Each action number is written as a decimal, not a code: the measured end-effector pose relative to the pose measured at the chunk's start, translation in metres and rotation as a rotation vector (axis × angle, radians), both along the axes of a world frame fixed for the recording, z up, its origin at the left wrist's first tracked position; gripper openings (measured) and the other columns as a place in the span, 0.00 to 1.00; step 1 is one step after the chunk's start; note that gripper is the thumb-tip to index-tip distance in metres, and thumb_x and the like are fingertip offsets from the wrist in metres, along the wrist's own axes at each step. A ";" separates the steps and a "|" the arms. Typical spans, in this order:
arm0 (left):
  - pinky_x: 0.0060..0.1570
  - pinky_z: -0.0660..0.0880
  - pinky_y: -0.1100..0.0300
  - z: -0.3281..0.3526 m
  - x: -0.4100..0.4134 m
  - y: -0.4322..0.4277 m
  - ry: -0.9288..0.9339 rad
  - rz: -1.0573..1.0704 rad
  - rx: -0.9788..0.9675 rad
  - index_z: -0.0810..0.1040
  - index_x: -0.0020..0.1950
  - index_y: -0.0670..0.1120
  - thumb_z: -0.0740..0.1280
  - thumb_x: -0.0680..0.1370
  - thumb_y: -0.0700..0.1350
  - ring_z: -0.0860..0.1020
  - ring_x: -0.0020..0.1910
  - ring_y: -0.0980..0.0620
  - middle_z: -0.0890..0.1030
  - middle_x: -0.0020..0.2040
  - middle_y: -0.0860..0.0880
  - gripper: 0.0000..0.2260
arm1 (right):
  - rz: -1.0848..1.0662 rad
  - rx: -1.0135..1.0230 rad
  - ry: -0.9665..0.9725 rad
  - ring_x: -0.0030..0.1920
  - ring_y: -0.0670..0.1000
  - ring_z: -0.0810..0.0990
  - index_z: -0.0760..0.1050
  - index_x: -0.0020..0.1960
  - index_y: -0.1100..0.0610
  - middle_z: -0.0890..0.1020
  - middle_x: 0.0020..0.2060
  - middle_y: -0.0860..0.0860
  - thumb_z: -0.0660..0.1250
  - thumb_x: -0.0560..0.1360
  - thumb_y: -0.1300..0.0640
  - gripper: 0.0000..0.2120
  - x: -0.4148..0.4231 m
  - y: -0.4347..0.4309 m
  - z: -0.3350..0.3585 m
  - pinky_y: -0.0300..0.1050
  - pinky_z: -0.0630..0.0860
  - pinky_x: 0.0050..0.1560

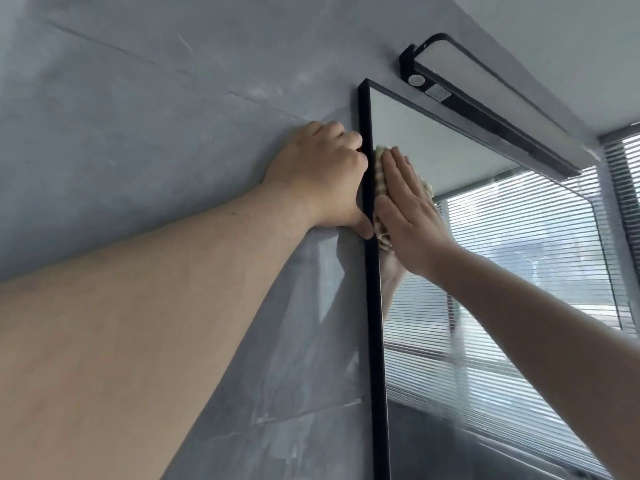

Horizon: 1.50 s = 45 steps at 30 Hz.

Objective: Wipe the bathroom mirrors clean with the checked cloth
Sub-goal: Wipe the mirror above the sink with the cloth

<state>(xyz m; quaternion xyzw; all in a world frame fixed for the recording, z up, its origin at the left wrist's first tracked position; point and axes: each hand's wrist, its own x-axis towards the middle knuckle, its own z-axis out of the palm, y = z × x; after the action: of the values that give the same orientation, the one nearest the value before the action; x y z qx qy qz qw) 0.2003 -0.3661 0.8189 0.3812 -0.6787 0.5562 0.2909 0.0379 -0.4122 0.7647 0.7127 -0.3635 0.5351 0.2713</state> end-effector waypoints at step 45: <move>0.64 0.67 0.49 0.003 0.002 -0.006 -0.040 0.003 -0.058 0.78 0.55 0.46 0.67 0.60 0.78 0.72 0.58 0.46 0.77 0.53 0.51 0.40 | 0.226 0.017 -0.416 0.75 0.47 0.63 0.57 0.78 0.39 0.61 0.77 0.40 0.53 0.75 0.36 0.31 -0.095 -0.071 0.112 0.49 0.58 0.76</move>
<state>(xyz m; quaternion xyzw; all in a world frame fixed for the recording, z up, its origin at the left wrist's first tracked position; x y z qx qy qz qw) 0.2024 -0.3720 0.8217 0.3625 -0.6672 0.5837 0.2875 -0.0576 -0.4829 0.8767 0.6254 -0.3338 0.6945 0.1228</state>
